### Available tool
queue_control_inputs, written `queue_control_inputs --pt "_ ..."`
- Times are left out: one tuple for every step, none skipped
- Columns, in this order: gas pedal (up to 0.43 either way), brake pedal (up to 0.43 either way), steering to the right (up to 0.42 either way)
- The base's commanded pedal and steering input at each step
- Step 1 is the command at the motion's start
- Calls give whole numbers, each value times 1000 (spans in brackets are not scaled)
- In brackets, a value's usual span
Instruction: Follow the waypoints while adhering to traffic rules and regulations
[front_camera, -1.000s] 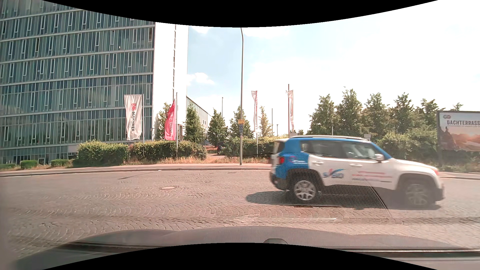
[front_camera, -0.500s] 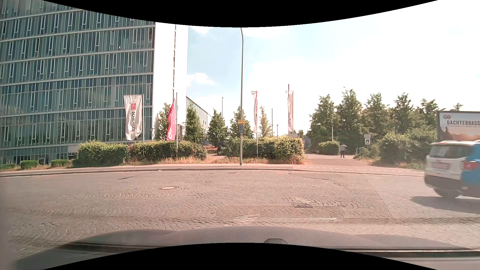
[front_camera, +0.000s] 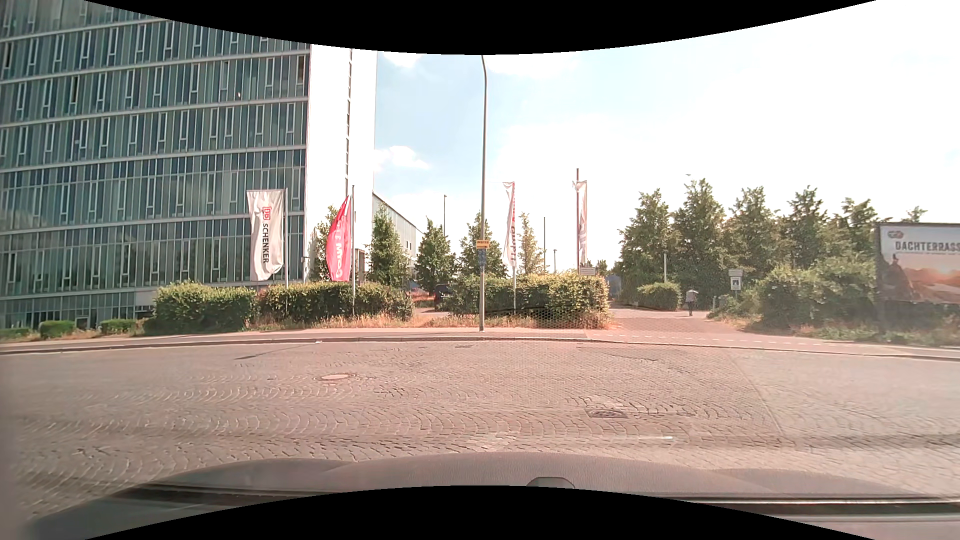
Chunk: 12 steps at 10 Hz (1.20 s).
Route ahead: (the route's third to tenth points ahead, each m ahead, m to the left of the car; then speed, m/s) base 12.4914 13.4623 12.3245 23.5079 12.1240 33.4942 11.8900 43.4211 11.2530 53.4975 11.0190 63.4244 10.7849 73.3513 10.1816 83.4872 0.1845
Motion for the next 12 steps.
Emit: queue_control_inputs --pt "0 24 -34" --pt "0 24 -51" --pt "0 30 -80" --pt "0 30 -121" --pt "0 30 -154" --pt "0 30 -188" --pt "0 30 -217" --pt "0 30 -226" --pt "0 30 -232" --pt "0 30 -233" --pt "0 30 -233" --pt "0 24 -233"
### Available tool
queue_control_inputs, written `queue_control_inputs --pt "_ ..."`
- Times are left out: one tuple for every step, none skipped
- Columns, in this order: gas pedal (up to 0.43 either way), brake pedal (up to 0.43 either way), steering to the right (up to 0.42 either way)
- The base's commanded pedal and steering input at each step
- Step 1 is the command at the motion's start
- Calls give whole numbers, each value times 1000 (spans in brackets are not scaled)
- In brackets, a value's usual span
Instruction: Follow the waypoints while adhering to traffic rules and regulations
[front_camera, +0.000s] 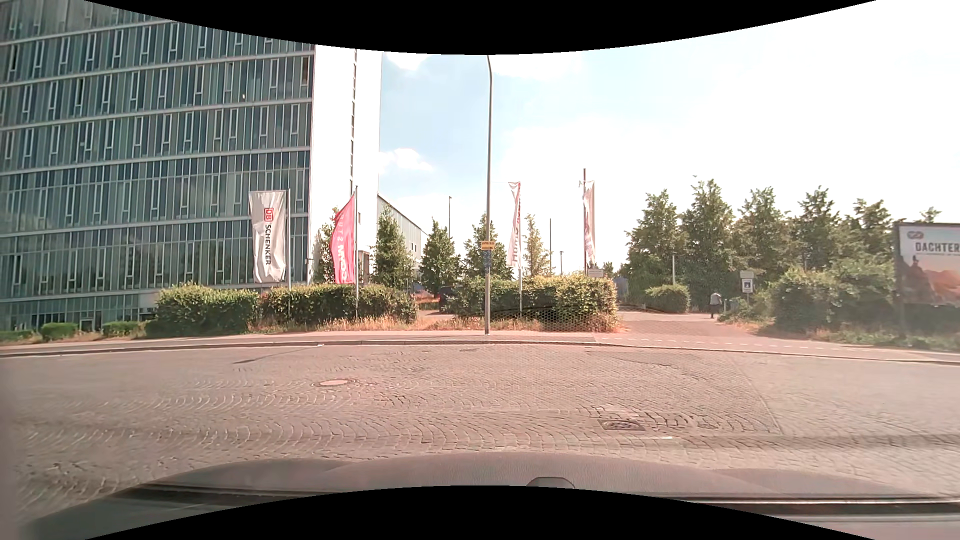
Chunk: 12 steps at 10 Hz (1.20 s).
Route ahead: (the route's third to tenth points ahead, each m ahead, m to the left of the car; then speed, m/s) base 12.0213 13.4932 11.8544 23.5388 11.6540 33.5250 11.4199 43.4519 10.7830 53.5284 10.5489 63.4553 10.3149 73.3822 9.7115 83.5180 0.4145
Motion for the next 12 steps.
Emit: queue_control_inputs --pt "0 24 -233" --pt "0 30 -233" --pt "0 30 -233" --pt "0 30 -234" --pt "0 30 -234" --pt "0 30 -234" --pt "0 30 -234" --pt "0 30 -234" --pt "0 24 -235" --pt "0 0 -235" --pt "0 0 -235" --pt "0 0 -236"
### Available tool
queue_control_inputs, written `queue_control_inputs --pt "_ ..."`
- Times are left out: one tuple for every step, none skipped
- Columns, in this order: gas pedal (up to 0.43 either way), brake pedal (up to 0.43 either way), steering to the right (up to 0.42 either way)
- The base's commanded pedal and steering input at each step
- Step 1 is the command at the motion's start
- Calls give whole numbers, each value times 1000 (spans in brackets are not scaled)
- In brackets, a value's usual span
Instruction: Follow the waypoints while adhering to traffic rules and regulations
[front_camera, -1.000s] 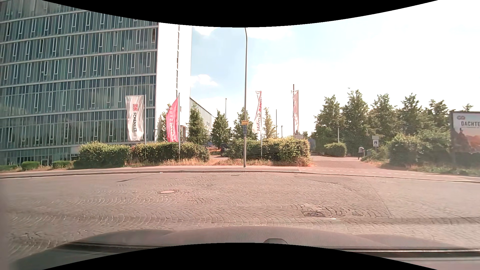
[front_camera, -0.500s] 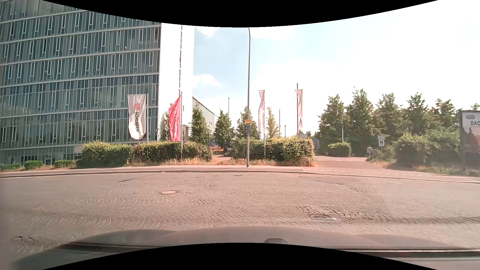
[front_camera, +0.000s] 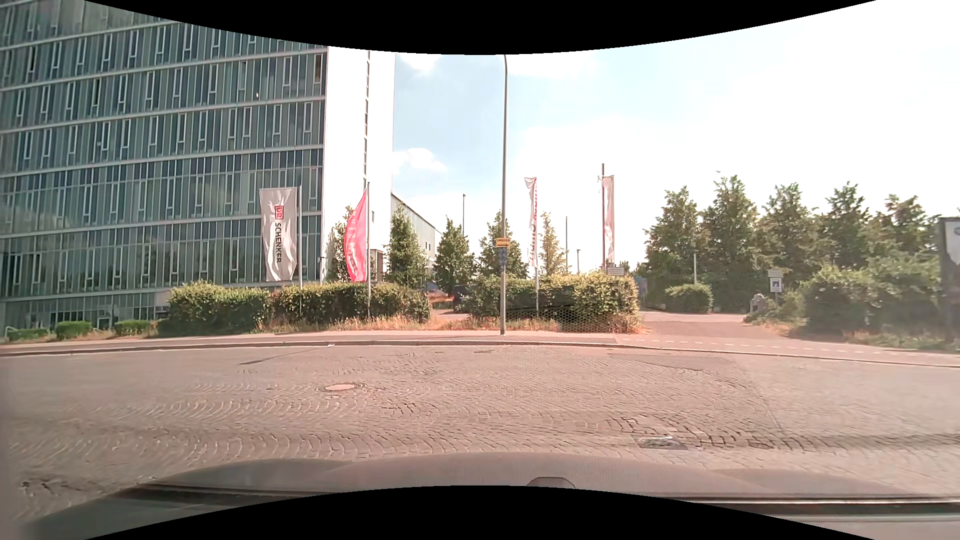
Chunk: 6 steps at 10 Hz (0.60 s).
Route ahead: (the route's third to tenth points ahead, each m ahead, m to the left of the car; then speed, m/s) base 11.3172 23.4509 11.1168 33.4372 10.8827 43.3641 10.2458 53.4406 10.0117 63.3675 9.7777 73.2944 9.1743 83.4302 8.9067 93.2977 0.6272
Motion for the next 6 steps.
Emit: queue_control_inputs --pt "0 0 -240" --pt "0 0 -245" --pt "0 0 -251" --pt "0 0 -256" --pt "8 0 -261" --pt "47 0 -272"
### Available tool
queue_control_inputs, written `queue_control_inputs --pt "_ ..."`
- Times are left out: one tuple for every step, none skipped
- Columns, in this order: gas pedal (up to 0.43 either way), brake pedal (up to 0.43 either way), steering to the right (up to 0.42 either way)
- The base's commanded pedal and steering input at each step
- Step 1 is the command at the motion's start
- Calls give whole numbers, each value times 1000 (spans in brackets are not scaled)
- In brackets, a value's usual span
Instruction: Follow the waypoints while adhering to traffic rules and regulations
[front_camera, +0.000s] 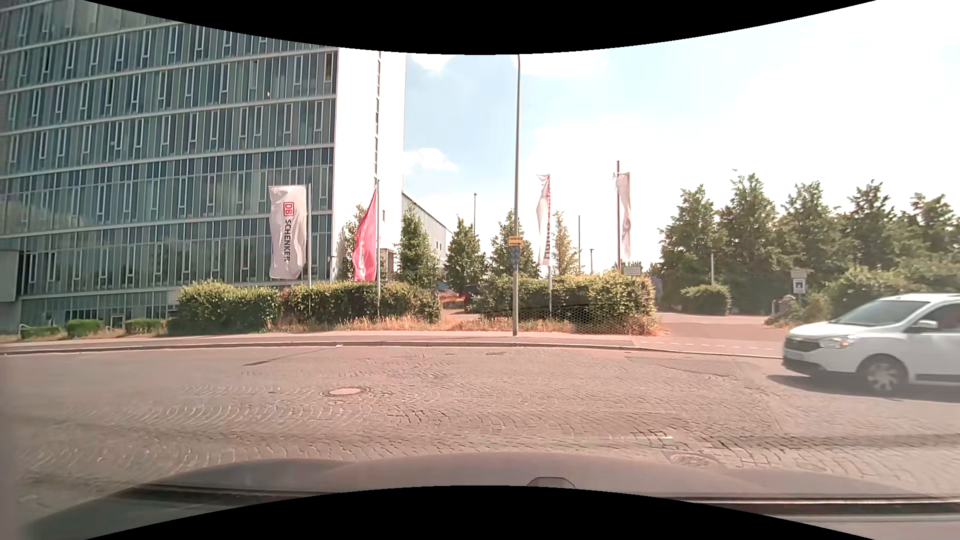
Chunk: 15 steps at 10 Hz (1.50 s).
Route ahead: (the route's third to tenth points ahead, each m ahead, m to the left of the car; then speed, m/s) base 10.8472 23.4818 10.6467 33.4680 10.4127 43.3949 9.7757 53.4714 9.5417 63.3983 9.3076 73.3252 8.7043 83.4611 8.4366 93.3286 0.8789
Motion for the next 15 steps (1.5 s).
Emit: queue_control_inputs --pt "67 0 -284" --pt "98 0 -294" --pt "118 0 -300" --pt "118 0 -310" --pt "130 0 -323" --pt "130 0 -334" --pt "130 0 -339" --pt "130 0 -341" --pt "130 0 -345" --pt "130 0 -350" --pt "150 0 -356" --pt "177 0 -369" --pt "177 0 -387" --pt "189 0 -404" --pt "197 0 -425"
